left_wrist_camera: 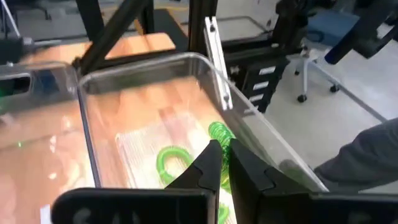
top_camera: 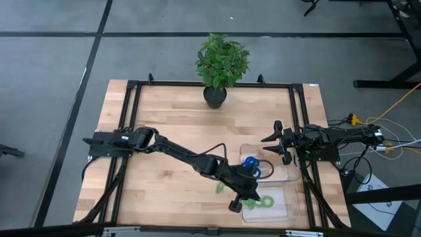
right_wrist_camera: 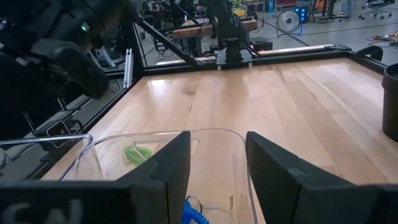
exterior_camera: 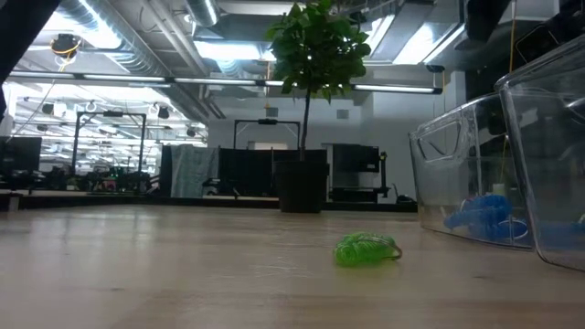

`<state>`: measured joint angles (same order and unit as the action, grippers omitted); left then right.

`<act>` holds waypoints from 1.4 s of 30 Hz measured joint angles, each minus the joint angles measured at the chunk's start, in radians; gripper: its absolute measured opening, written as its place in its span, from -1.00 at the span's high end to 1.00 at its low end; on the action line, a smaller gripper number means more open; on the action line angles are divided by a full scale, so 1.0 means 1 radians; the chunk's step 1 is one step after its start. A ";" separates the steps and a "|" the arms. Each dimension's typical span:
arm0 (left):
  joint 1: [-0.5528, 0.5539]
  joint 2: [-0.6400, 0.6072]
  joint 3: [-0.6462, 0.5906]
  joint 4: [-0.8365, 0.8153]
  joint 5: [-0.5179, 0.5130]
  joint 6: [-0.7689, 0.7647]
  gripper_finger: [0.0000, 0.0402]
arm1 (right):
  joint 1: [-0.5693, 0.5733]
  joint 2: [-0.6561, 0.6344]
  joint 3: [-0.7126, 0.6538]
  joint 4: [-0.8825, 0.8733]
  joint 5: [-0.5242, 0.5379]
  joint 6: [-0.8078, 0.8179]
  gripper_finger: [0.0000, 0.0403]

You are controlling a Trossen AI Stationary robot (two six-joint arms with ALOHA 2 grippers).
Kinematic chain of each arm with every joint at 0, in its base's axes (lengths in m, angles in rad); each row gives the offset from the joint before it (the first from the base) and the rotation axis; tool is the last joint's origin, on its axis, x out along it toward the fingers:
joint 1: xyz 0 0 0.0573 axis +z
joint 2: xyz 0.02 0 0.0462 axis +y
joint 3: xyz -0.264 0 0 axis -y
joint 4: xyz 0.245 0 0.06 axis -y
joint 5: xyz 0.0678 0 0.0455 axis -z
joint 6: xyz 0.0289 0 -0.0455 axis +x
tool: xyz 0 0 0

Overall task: Sort spring keychains
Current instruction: Put the green spring keychain in the bottom transparent bin

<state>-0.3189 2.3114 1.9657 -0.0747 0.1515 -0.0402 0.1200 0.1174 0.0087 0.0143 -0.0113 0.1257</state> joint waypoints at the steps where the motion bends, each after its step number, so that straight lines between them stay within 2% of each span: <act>1: 0.000 0.001 0.000 -0.007 -0.002 0.000 0.92 | 0.000 0.000 0.000 0.000 0.000 0.000 0.24; 10: 0.000 0.007 0.000 -0.018 -0.102 0.001 0.70 | 0.000 0.000 0.000 0.000 0.000 0.000 0.24; 17: 0.000 0.007 0.000 -0.021 -0.055 -0.031 0.48 | 0.000 0.000 0.000 0.000 0.000 0.000 0.24; 22: -0.002 -0.050 0.000 -0.118 -0.052 -0.036 0.38 | 0.000 0.000 0.000 -0.001 0.000 0.000 0.24; 27: 0.001 -0.144 0.001 -0.237 -0.075 0.069 0.38 | 0.000 0.000 0.000 0.000 0.000 0.000 0.24; 33: 0.012 -0.265 0.001 -0.354 -0.160 0.183 0.43 | 0.000 0.000 0.000 0.000 0.000 0.000 0.24; 38: 0.030 -0.351 0.001 -0.438 -0.185 0.222 0.47 | 0.000 0.000 0.000 0.000 0.000 0.000 0.24; 42: 0.045 -0.410 0.001 -0.581 -0.185 0.227 0.49 | 0.000 0.000 0.000 0.000 0.000 0.000 0.24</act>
<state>-0.2735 1.9009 1.9667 -0.6556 -0.0333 0.1866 0.1200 0.1176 0.0089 0.0139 -0.0113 0.1257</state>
